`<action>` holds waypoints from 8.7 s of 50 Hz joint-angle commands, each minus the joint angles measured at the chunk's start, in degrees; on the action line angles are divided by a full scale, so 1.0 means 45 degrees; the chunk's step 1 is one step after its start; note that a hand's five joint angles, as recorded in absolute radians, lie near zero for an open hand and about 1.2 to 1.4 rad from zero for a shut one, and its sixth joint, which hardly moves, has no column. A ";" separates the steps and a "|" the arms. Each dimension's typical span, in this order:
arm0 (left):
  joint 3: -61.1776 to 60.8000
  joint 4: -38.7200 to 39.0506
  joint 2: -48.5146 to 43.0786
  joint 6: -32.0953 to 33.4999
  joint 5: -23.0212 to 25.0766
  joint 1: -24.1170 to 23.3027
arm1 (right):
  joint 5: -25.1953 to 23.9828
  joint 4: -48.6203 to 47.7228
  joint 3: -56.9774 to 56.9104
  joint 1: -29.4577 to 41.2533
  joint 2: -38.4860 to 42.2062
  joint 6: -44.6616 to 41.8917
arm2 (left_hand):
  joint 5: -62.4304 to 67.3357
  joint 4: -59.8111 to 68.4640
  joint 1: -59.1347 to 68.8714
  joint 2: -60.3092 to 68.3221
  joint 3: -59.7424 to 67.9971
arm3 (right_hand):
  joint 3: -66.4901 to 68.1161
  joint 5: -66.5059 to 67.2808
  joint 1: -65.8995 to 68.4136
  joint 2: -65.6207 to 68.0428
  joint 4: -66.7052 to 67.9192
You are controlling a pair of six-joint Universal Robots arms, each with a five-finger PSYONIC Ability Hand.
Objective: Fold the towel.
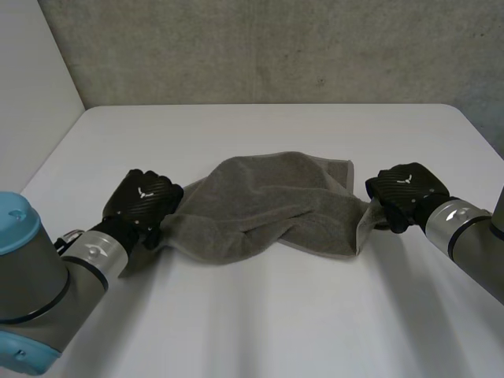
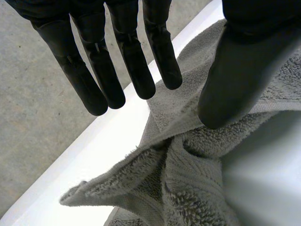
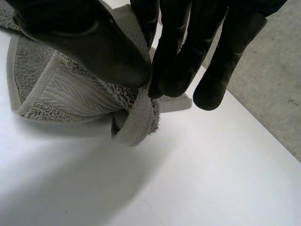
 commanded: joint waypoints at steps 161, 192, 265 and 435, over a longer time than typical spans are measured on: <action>-0.0208 -0.0704 0.1374 -0.0077 -0.1173 0.0330 | 0.0782 0.1965 -0.0159 -0.0284 -0.2228 -0.0486 | 0.3673 0.5737 0.5802 0.5842 0.5828 | 0.0547 0.0695 0.0754 0.0998 0.0606; -0.1385 -0.0255 0.1967 0.0001 0.0312 0.0975 | -0.3556 0.4212 -0.0214 -0.4660 -0.2410 -0.0799 | 0.3673 0.5737 0.5802 0.5842 0.5828 | 0.0547 0.0695 0.0754 0.0998 0.0606; 0.5261 -0.1583 -0.3001 -0.0428 -0.0743 0.0135 | 0.0313 0.0930 -0.0100 -0.2452 -0.0958 0.0823 | -1.0751 -0.8687 -0.8622 -0.8582 -0.8596 | -1.5009 -1.4860 -1.4802 -1.4558 -1.4950; 0.4675 0.0819 -0.4720 -0.1229 -0.3770 -0.4318 | 0.0118 -0.1961 0.3181 0.0086 -0.0275 0.2405 | -1.1088 -0.9023 -0.8958 -0.8918 -0.8933 | -1.0616 -1.0468 -1.0410 -1.0165 -1.0557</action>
